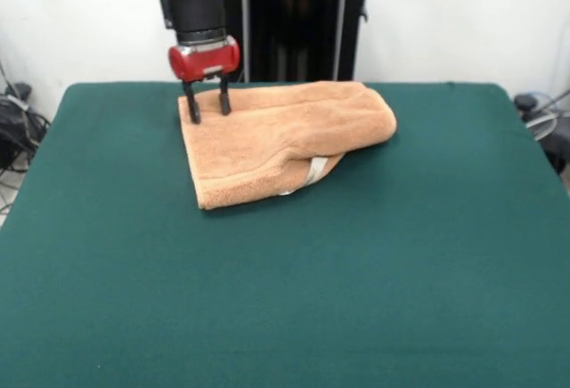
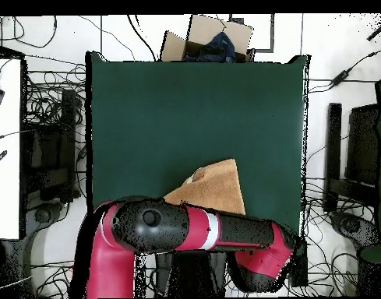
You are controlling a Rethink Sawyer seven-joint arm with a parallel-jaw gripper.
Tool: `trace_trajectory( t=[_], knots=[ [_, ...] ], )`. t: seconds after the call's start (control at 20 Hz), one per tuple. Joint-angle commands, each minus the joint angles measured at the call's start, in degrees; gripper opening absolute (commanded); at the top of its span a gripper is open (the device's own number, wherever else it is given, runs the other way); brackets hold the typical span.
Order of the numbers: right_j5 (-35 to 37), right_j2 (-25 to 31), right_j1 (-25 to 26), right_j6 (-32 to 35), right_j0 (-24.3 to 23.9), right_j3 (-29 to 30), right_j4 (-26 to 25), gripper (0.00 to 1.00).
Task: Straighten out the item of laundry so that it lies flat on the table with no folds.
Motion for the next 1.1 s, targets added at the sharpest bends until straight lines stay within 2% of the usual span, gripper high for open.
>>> trace_trajectory(
  t=[0.05, 0.1, 0.15, 0.2, 0.35, 0.4, 0.6, 0.7, 0.8, 0.9, 1.05, 1.1],
  knots=[
    [21.0, -7.5, 16.7, -35.6, 13.2, -5.1, 20.3, 1.00],
    [16.0, 1.1, 5.7, -13.7, 7.8, -6.6, 5.0, 1.00],
    [13.4, 2.7, 3.6, -6.9, 6.6, -7.0, 1.1, 1.00],
    [7.9, 5.3, -0.1, 3.4, 4.5, -7.5, -5.1, 1.00],
    [-1.4, 9.3, -6.3, 15.0, 0.1, -7.7, -11.8, 1.00],
    [-4.1, 10.1, -7.5, 16.1, -1.2, -8.2, -14.2, 1.00],
    [-6.8, 12.8, -9.9, 16.6, -2.0, -8.9, -21.2, 1.00],
    [-4.6, 14.3, -10.9, 18.1, -0.6, -8.1, -22.5, 1.00],
    [-1.6, 14.0, -10.8, 16.4, 1.7, -8.2, -24.0, 1.00],
    [4.0, 12.0, -9.0, 11.3, 5.2, -8.9, -25.2, 1.00],
    [10.3, 10.5, -7.7, 2.8, 8.1, -8.3, -23.6, 1.00],
    [10.1, 11.4, -8.3, 2.1, 7.2, -7.9, -22.7, 1.00]
  ],
)
